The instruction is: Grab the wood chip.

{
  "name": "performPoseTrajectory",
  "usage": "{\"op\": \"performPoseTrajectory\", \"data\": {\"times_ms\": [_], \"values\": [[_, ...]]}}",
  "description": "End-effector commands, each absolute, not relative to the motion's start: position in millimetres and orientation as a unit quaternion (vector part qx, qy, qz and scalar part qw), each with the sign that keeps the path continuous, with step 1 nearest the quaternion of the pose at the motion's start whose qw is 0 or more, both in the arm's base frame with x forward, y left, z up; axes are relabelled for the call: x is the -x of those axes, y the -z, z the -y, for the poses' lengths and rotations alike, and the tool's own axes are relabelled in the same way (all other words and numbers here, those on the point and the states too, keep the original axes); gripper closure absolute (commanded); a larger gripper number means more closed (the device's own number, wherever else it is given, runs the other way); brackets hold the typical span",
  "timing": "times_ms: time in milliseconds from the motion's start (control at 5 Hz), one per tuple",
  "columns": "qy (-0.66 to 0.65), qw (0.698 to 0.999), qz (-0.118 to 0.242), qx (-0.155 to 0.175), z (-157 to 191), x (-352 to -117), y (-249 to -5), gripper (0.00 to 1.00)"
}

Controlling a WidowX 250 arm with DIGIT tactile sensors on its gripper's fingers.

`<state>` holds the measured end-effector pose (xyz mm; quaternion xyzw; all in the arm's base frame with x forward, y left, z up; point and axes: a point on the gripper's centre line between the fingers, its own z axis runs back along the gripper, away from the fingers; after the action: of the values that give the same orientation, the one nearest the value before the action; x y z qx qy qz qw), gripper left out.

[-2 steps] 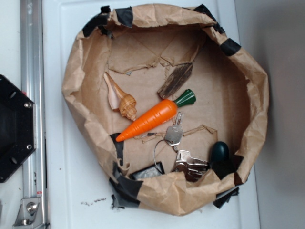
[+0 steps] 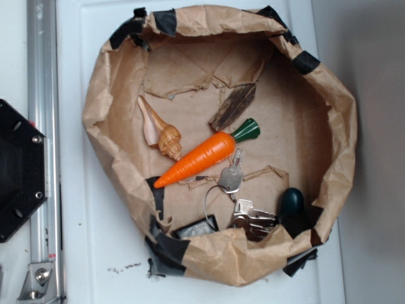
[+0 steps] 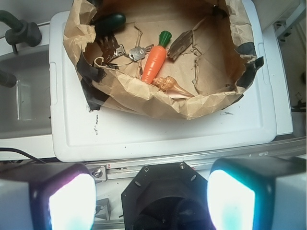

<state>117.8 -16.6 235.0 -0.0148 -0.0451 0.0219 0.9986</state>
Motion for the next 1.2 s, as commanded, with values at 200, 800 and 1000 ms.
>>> {"op": "performPoseTrajectory", "data": {"times_ms": [200,800,1000], "values": [[-0.193,0.979,0.069,0.014,-41.0,-225.2,-136.9,0.00],[-0.334,0.938,0.086,-0.029,-32.5,-265.6,-82.7,0.00],[-0.357,0.928,0.098,-0.029,-52.6,-268.6,-80.3,0.00]]}}
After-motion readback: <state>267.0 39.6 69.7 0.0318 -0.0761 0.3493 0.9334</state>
